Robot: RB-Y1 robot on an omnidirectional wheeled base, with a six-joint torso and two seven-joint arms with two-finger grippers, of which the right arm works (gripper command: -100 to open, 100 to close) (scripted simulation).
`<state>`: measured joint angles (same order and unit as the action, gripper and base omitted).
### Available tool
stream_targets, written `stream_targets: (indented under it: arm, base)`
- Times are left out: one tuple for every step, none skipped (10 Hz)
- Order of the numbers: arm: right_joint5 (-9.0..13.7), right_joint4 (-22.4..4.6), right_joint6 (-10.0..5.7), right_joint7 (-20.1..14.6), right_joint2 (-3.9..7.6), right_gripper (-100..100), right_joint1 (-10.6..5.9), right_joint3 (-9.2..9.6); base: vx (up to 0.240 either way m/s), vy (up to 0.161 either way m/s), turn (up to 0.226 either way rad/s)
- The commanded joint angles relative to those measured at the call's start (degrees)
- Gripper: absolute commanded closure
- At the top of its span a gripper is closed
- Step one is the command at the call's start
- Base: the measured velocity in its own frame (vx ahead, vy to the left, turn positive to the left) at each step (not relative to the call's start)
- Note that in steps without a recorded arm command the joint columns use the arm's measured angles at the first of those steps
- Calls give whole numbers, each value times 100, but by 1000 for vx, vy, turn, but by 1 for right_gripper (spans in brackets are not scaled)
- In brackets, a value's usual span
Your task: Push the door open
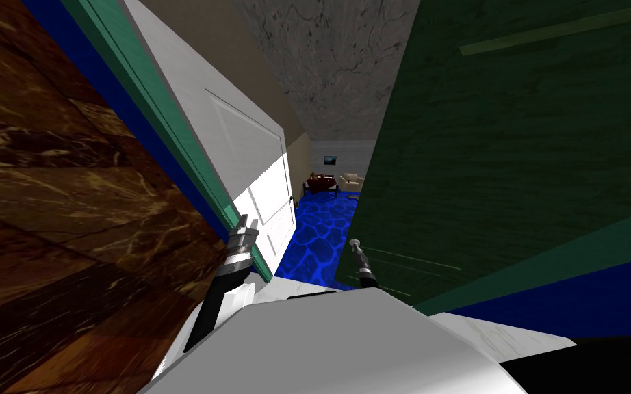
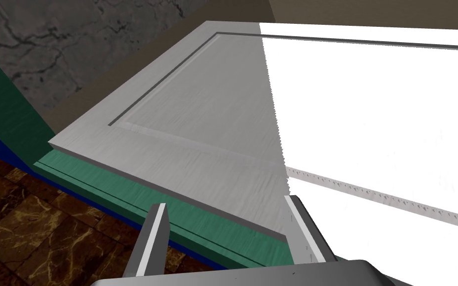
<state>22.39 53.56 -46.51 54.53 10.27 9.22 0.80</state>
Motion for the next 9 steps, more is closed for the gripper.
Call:
stream_targets:
  arm:
    - [62,-42,-20,-286,12,100,-51,-67]
    - [102,-73,-31,-432,-1,100,-84,-94]
    - [102,-73,-31,-529,-1,100,-84,-94]
    - [142,-104,-43,-728,-14,100,-116,-122]
    - [142,-104,-43,-767,-14,100,-116,-122]
    - [186,-137,-56,-993,-28,100,-151,-151]
    - [231,-172,-68,-1145,-43,100,-187,-182]
    - [231,-172,-68,-1245,-43,100,-187,-182]
    - [276,-206,-81,-1435,-57,100,-223,-212]
  base:
    - [35,-9,7]
    - [42,-15,9]
    - [37,-11,3]
    - [39,2,3]
    - [32,0,-5]
    - [37,-10,1]
    - [48,-19,10]
    - [40,-18,5]
    - [40,-16,7]
